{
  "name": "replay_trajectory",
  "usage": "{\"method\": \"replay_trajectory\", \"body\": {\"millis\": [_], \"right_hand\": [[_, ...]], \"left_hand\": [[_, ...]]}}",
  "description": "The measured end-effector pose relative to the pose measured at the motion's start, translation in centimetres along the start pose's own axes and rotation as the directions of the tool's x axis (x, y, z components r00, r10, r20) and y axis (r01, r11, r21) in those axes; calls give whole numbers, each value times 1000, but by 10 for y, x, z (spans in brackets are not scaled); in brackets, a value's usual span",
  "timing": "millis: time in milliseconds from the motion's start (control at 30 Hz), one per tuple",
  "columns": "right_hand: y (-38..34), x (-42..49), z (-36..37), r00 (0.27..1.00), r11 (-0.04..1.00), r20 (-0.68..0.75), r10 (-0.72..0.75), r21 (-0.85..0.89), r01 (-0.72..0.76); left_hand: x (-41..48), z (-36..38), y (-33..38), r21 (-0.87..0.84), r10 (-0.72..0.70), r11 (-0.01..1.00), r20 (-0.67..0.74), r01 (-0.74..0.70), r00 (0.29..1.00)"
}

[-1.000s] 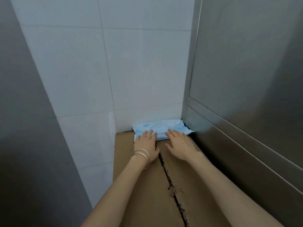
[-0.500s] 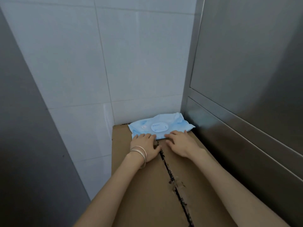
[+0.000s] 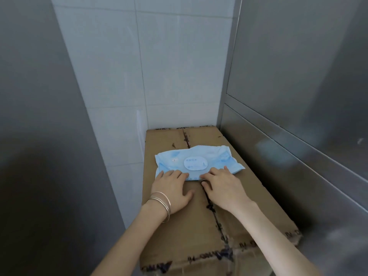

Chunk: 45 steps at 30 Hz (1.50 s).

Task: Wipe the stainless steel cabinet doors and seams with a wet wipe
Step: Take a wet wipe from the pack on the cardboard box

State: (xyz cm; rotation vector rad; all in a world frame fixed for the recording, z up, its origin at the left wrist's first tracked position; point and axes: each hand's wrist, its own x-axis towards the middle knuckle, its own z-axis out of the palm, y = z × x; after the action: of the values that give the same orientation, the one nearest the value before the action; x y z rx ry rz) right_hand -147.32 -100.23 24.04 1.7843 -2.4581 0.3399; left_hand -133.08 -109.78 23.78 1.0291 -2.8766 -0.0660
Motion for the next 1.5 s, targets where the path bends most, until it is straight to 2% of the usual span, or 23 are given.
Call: {"method": "replay_trajectory", "body": {"millis": [267,367,500,600,700,767,833,900,967,1100,1300,1500], "right_hand": [[-14,-102,-7,988,998,-150,-35,44,42],[-19,-139,-13,976,990,-210,-60,110,85],[-20,-167,-26,985,966,-173,-25,248,68],[-18,-166,-36,987,966,-159,-18,252,58],[-16,-148,-46,977,941,-213,-19,327,90],[-13,-128,-50,972,930,-230,-39,348,120],[-10,-108,-48,984,915,-160,-83,379,139],[-8,-94,-39,990,892,-46,-130,430,137],[-7,-89,-26,991,860,32,-131,500,98],[-2,-94,-12,996,792,22,-91,607,59],[8,-95,-14,985,818,147,-93,575,-9],[8,-95,-17,974,881,121,-193,459,118]], "left_hand": [[-101,2,40,-33,-34,999,-47,32,998],[-137,6,52,-43,-55,998,-67,52,996],[-175,8,65,-17,-45,999,-76,44,996],[-175,0,65,-50,-49,998,-129,43,990],[-154,-12,56,-107,-90,992,-216,68,972],[-132,-16,50,-179,-103,982,-200,67,974],[-114,-13,47,-205,-91,977,-111,67,990],[-106,-2,44,-137,-73,988,-44,66,996],[-105,10,42,-70,-64,996,-61,60,996],[-106,20,37,-43,-20,999,-102,15,995],[-108,18,28,-25,73,997,-62,-75,995],[-109,16,30,-7,78,997,-36,-79,996]]}}
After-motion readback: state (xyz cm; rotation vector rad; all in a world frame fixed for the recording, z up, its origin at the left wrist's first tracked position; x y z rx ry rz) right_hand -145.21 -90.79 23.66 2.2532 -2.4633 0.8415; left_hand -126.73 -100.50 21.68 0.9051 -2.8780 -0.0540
